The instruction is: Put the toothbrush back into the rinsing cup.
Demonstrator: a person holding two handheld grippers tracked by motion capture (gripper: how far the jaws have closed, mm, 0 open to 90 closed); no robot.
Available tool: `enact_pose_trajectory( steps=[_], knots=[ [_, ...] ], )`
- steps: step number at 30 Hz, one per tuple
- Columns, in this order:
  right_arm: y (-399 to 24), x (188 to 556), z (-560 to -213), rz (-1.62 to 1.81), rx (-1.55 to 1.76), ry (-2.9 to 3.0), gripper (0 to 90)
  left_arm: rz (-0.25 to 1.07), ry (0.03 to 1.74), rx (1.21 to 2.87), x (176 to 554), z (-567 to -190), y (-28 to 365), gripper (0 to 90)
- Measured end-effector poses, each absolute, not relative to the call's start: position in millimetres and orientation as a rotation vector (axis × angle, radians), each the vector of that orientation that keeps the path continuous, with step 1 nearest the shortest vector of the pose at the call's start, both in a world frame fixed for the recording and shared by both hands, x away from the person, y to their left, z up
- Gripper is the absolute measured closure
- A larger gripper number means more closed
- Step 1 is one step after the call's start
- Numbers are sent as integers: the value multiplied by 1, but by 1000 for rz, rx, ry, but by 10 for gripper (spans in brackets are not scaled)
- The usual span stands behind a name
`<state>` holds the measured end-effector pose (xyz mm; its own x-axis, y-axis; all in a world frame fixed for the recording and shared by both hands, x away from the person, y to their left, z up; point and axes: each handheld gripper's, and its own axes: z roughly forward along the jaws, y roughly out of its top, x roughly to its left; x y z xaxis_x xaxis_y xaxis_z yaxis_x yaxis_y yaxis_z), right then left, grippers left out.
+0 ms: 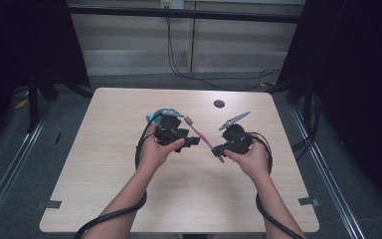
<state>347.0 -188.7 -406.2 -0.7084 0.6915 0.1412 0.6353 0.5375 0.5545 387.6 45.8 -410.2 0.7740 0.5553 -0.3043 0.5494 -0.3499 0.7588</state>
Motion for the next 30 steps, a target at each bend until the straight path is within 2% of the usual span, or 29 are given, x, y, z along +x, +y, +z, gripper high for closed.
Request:
enact_pose_trajectory(
  steps=[5, 21, 25, 29, 30],
  knots=[
    [-187, 347, -410, 901, 1154, 2681, 826, 0, 853, 1990, 390, -410, 46, 464],
    [-183, 348, -406, 933, 1146, 2679, 826, -44, 877, 1940, 392, -409, 37, 534],
    [-181, 348, -407, 946, 1144, 2673, 826, -55, 886, 1929, 393, -408, 40, 585],
    [-179, 347, -406, 933, 1142, 2677, 825, -76, 894, 1915, 394, -409, 41, 594],
    [-179, 348, -406, 932, 1142, 2675, 825, -84, 891, 1912, 394, -409, 41, 624]
  ],
)
